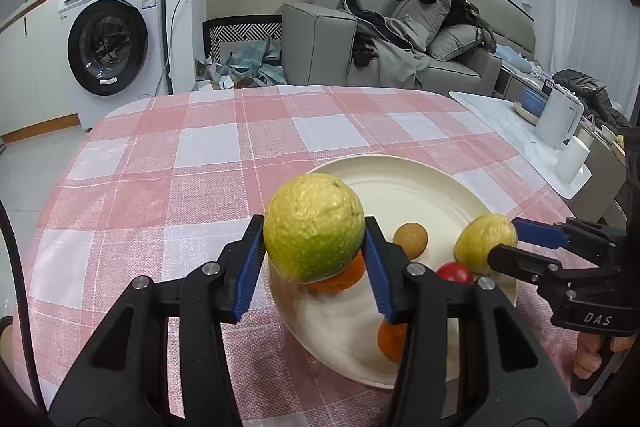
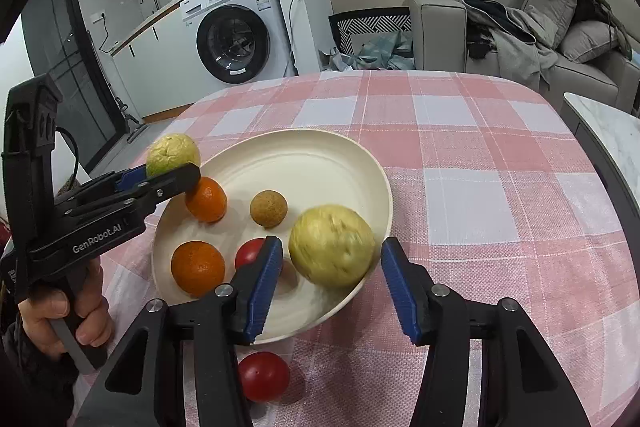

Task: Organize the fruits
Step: 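Lower and release the lemon with the left tool while the right tool releases its lemon into the plate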

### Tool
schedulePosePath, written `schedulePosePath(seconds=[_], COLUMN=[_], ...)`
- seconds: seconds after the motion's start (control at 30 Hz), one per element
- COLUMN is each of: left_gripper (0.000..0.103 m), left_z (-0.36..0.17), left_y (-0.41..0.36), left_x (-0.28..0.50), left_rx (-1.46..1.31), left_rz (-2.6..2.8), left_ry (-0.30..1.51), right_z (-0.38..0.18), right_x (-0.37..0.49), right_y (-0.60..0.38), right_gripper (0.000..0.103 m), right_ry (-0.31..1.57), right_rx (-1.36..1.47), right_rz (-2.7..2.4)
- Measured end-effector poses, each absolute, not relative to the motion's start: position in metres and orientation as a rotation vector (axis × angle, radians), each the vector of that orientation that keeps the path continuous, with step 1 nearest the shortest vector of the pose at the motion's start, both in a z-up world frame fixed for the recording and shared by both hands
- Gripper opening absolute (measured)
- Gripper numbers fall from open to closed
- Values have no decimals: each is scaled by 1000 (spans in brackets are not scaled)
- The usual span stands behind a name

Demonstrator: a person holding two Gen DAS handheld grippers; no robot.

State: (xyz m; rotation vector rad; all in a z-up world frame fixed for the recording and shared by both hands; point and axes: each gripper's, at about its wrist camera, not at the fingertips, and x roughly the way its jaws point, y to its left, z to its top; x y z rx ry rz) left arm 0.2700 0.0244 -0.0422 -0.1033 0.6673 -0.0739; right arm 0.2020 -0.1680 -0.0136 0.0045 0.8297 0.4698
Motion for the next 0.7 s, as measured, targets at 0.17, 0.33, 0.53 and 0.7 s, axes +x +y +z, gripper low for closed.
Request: schedulePosePath(seconds=[0.17, 0.33, 0.53, 0.7], left_gripper=[45, 44, 44, 44], left_z=[-43, -44, -48, -58], left_y=[16, 11, 17, 10], left_x=[263, 265, 269, 275], left_rx=[-79, -77, -101, -80], left_rz=[-93, -118, -95, -117], left_ry=[660, 673, 693, 756], right_z=[-10, -9, -9, -11], right_x=[197, 195, 197, 197], right_y=[-169, -168, -174, -175], right_gripper=[68, 73, 76, 76], right_ry=[817, 819, 819, 825], right_rx=[18, 19, 48, 50], right_rz=[481, 490, 485, 484])
